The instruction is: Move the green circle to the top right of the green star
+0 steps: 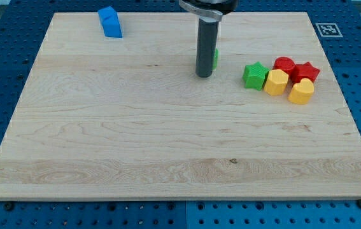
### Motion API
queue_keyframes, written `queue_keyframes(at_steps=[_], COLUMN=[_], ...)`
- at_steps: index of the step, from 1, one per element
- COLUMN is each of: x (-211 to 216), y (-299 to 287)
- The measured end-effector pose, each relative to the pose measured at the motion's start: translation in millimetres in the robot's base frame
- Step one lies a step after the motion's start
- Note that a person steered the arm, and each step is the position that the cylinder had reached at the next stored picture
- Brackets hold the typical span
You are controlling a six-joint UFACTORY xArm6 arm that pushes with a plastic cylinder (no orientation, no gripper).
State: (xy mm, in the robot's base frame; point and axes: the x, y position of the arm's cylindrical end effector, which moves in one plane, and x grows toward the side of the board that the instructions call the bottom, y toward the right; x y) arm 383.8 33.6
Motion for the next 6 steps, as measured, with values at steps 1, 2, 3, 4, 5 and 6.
queue_keyframes(at_steps=[1, 2, 3, 4, 5, 6], x=[-1, -24, -50, -51, -51, -51], y=[-46, -59, -40, -34, -9, 4])
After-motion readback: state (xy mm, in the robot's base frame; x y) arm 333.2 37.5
